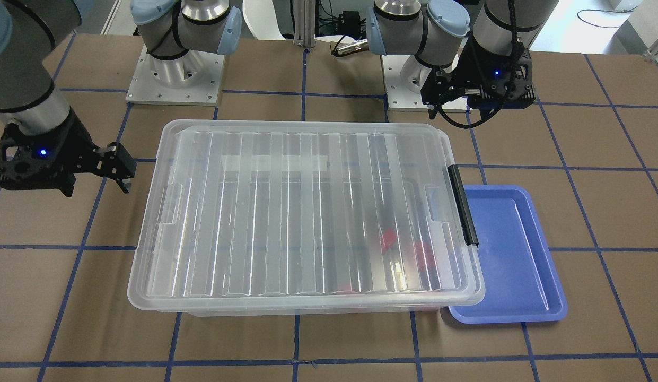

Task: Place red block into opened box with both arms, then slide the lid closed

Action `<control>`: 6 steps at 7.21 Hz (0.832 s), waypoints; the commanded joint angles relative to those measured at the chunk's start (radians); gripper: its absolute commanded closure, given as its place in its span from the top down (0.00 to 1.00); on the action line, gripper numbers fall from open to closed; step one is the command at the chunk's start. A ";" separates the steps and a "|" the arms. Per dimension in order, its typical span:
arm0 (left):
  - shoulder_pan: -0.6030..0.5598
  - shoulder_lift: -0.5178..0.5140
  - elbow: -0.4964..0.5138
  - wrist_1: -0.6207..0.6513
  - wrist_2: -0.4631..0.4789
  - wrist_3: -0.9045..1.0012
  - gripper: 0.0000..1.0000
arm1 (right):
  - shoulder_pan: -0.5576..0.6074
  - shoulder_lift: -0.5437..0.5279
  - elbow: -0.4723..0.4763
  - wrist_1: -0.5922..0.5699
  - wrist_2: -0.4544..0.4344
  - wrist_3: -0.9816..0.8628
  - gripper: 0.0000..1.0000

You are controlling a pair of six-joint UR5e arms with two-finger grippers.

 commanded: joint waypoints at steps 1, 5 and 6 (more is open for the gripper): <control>0.001 -0.025 0.021 0.019 -0.005 0.001 1.00 | 0.003 -0.094 -0.103 0.259 -0.005 0.035 1.00; 0.001 -0.041 0.033 0.021 -0.005 0.002 1.00 | 0.217 -0.067 -0.117 0.247 -0.011 0.304 1.00; 0.001 -0.039 0.033 0.019 -0.005 0.001 1.00 | 0.219 -0.065 -0.119 0.238 -0.011 0.301 1.00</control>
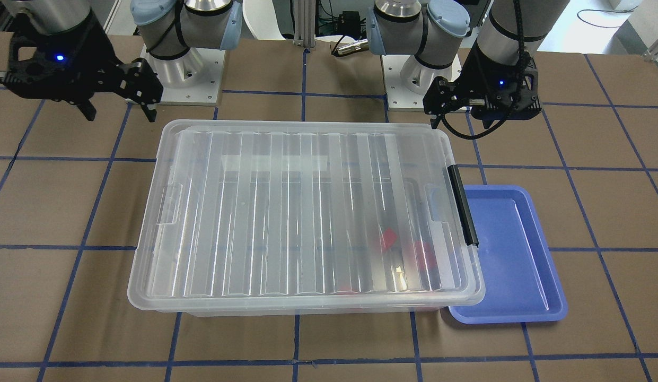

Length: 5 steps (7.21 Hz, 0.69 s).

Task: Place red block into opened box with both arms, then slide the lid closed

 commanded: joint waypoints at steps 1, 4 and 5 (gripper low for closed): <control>0.000 0.000 0.001 0.000 0.000 -0.001 1.00 | 0.027 0.008 -0.005 -0.013 -0.005 0.014 1.00; -0.002 0.000 -0.001 -0.001 0.000 -0.003 1.00 | 0.024 0.006 -0.004 -0.013 -0.001 0.014 1.00; -0.002 0.000 -0.001 -0.001 0.000 -0.003 1.00 | 0.023 0.008 -0.005 -0.015 -0.002 0.020 1.00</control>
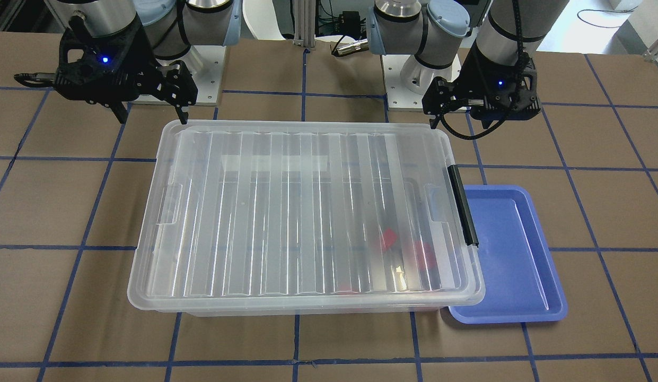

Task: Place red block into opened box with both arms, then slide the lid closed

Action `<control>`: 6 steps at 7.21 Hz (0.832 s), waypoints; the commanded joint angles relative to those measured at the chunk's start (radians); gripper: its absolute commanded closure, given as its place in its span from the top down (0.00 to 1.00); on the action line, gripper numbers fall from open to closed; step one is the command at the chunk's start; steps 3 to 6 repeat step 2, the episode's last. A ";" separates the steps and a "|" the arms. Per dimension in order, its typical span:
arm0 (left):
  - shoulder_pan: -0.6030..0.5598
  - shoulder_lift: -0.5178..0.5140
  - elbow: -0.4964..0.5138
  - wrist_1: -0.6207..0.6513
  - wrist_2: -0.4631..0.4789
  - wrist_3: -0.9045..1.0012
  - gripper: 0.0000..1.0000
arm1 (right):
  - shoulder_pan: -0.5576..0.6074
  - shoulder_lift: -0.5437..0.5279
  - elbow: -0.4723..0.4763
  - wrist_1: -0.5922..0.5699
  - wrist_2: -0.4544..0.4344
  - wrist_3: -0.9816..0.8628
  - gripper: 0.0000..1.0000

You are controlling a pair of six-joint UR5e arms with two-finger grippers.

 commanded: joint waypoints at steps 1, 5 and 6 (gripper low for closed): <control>-0.002 0.000 -0.002 0.000 -0.001 -0.005 1.00 | -0.001 -0.001 -0.001 0.000 -0.002 0.005 1.00; -0.002 0.000 -0.003 0.000 -0.003 -0.008 1.00 | -0.001 -0.001 -0.001 -0.001 0.000 0.005 1.00; -0.002 0.000 -0.003 0.000 -0.003 -0.008 1.00 | -0.001 -0.001 -0.001 -0.001 0.000 0.005 1.00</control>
